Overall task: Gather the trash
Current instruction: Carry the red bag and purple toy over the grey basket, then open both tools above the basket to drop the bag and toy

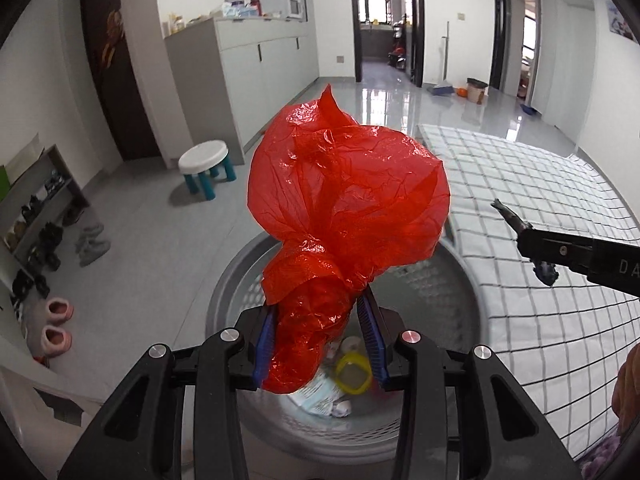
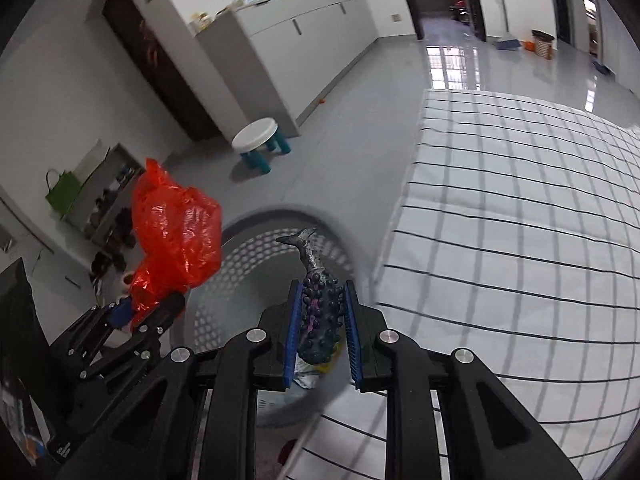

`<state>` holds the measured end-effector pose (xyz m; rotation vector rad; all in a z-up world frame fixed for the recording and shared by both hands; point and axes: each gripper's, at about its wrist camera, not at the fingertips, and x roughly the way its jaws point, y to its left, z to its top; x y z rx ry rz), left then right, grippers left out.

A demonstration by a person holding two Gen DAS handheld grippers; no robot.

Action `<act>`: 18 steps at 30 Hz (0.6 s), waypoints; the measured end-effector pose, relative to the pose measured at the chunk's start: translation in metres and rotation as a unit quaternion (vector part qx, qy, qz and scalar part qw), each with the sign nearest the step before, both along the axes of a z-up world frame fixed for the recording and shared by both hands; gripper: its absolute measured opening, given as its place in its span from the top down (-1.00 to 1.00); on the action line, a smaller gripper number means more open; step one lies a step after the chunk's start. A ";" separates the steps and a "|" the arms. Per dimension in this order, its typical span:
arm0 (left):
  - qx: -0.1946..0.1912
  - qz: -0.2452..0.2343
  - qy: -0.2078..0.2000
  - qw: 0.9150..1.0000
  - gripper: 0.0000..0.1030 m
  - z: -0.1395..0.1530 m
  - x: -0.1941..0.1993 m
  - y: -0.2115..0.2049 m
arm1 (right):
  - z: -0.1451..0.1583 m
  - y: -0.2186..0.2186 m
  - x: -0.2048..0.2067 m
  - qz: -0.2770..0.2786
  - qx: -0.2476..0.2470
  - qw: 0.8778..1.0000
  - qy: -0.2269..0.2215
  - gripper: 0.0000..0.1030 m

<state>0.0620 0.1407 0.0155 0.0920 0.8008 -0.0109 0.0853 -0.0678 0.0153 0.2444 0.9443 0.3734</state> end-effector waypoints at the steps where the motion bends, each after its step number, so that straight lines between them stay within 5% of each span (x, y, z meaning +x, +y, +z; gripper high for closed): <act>1: -0.001 0.004 0.004 1.000 0.26 -0.003 0.002 0.004 | -0.001 0.005 0.001 0.002 0.000 1.000 0.000 0.61; 15: -0.004 0.013 0.051 0.999 0.21 -0.036 0.022 0.021 | -0.040 0.051 0.014 0.028 -0.023 0.999 0.028 0.61; 18: -0.003 0.010 0.048 0.999 0.03 -0.036 0.020 0.019 | -0.042 0.057 0.015 0.034 -0.027 0.999 0.027 0.61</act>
